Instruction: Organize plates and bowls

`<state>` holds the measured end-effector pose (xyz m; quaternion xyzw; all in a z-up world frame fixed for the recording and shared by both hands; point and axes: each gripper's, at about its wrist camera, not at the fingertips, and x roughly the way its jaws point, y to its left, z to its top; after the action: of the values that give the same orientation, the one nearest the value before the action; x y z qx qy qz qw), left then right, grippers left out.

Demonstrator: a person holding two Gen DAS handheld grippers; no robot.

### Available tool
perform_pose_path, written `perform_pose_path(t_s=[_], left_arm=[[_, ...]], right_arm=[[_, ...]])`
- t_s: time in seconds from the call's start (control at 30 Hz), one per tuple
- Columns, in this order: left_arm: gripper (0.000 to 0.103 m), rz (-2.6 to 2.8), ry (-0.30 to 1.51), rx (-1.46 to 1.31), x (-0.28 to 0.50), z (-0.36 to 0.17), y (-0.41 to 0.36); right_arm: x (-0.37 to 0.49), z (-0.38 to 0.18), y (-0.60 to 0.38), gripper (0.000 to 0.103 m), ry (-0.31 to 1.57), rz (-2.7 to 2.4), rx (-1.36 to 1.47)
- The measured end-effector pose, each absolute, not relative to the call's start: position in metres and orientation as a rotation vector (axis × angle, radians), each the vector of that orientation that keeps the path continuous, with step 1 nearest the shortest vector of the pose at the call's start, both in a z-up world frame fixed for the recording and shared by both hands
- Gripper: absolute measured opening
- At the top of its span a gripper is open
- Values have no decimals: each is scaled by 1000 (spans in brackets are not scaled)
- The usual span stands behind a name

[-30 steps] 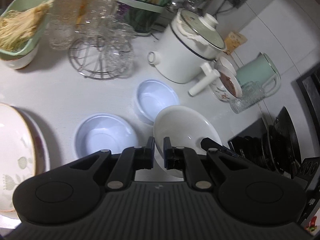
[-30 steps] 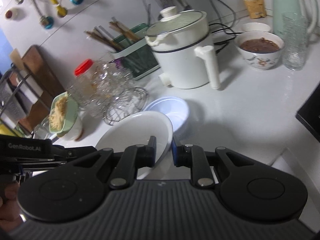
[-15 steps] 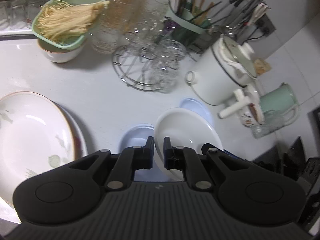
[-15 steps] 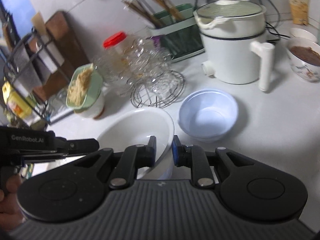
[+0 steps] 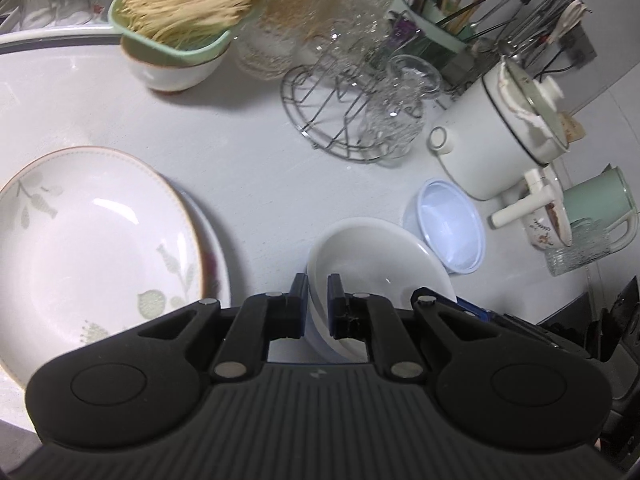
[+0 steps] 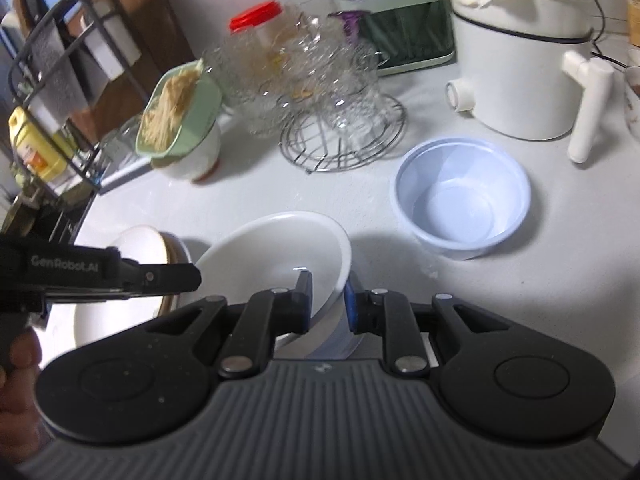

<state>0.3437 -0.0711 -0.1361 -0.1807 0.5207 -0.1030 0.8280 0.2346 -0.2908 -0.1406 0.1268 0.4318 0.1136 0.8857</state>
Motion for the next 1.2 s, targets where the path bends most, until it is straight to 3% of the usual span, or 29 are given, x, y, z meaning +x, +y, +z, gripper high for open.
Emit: perform_pose_path(t_s=[0.13, 0.17, 0.23, 0.27, 1.2], left_arm=[[13, -234, 1090, -353, 342, -133, -68], [16, -234, 1085, -347, 341, -132, -67], [34, -227, 1069, -328, 338, -128, -68], [37, -224, 1055, -318, 336, -125, -68], [39, -394, 893, -173, 257, -54, -101]], right_arm=[[236, -141, -283, 22, 899, 240, 236], [237, -140, -282, 26, 901, 236, 232], [237, -138, -282, 43, 889, 233, 236], [236, -135, -282, 53, 879, 229, 238], [135, -70, -308, 54, 609, 74, 278]])
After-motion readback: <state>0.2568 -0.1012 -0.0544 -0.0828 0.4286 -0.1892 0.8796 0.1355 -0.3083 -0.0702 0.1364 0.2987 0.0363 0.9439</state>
